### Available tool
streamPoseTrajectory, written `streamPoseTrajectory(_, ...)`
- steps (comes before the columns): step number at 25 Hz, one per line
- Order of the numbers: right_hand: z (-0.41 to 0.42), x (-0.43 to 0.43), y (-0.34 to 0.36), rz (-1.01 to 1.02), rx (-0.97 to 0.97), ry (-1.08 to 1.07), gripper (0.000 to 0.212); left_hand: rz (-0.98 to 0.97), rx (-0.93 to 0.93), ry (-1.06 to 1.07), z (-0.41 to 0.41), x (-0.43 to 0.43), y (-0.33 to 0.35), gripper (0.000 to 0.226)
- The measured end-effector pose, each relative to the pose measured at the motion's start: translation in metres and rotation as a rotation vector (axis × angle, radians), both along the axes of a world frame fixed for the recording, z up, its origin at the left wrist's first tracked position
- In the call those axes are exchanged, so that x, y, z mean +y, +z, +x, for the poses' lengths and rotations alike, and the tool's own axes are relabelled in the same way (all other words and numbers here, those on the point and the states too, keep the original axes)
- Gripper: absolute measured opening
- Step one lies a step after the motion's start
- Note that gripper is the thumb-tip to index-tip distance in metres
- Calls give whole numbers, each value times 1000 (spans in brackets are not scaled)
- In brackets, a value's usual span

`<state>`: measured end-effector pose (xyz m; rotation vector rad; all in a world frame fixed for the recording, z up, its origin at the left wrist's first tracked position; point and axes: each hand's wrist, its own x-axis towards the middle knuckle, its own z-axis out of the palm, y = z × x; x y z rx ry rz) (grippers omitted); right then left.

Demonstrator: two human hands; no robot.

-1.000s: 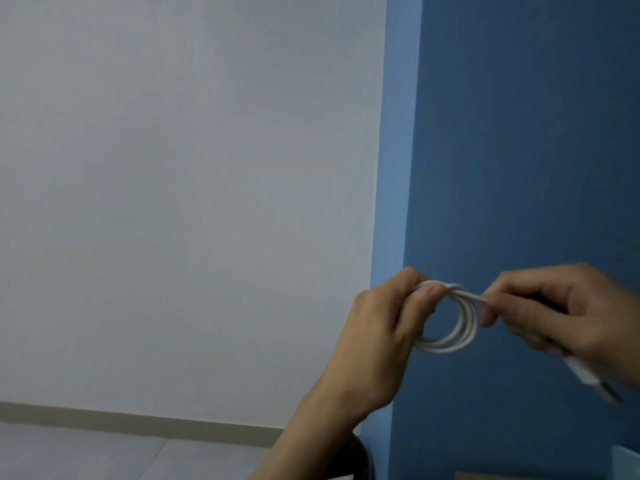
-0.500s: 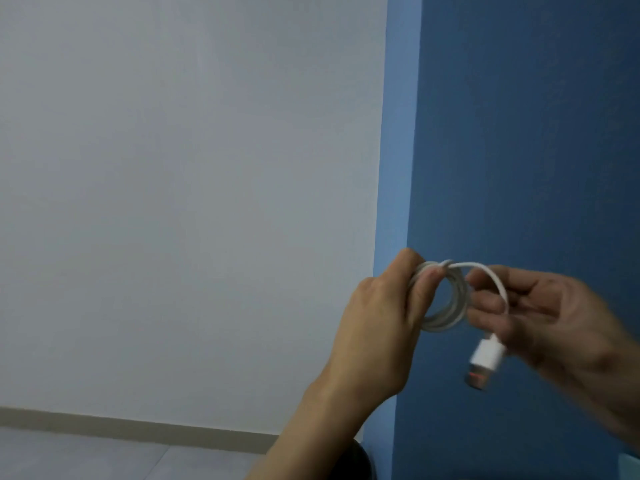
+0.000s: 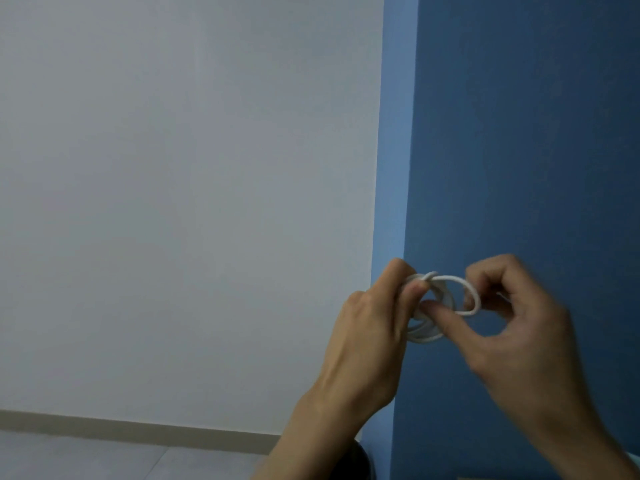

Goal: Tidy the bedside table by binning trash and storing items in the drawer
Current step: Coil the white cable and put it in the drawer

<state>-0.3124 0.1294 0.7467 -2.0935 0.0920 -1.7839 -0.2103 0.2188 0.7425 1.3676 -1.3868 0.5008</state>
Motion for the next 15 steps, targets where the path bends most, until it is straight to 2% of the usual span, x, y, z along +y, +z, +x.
streamPoseTrajectory(2,1,-2,4,76,145,59,44,11,-5,4,3,-1,-2,37)
streamPoseTrajectory(5,9,-3,6,151,339,285,29,61,-62,62,4,-2,-5,47)
streamPoseTrajectory(9,18,-2,4,36,235,122,18,110,-117,218,1,-1,-5,55)
streamPoseTrajectory(11,18,0,5,-14,283,86,13,83,-92,192,4,-1,-4,45)
streamPoseTrajectory(12,17,-3,6,-4,329,135,11,68,-66,159,6,-2,-5,41)
streamPoseTrajectory(15,9,-11,9,30,430,345,22,39,73,-6,10,-5,-10,39)
